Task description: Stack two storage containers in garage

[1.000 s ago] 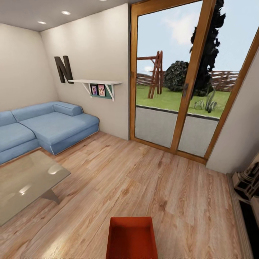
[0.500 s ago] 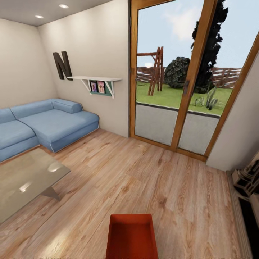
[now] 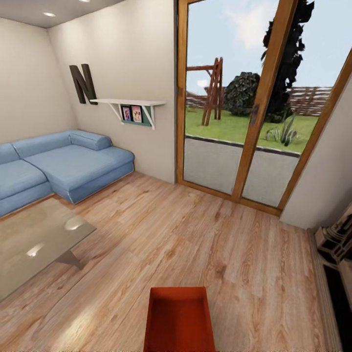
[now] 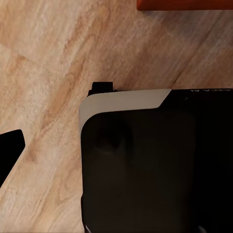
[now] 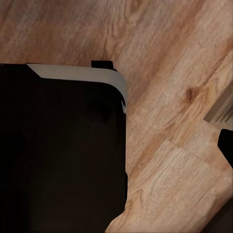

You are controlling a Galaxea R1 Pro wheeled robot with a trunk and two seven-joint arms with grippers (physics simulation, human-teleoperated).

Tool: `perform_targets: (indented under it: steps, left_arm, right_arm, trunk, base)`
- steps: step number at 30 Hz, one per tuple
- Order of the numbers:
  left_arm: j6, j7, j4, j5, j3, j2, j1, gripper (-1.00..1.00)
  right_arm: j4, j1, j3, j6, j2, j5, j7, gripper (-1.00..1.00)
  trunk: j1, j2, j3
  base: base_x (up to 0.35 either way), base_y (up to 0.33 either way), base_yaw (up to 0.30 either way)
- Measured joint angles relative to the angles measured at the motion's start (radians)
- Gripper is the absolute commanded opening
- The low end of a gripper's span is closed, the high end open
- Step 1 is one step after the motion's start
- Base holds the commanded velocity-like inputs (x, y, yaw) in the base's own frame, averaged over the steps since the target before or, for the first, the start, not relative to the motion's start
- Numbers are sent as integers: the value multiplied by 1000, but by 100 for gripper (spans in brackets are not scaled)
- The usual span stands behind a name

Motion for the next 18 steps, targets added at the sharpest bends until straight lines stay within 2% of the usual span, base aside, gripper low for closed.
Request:
perform_targets:
  steps: [18]
  left_arm:
    - [0, 0, 0, 0, 0, 0, 0, 100]
  right_arm:
    - [0, 0, 1, 1, 0, 3, 0, 100]
  trunk:
    - [0, 0, -29]
  base:
    - [0, 0, 0]
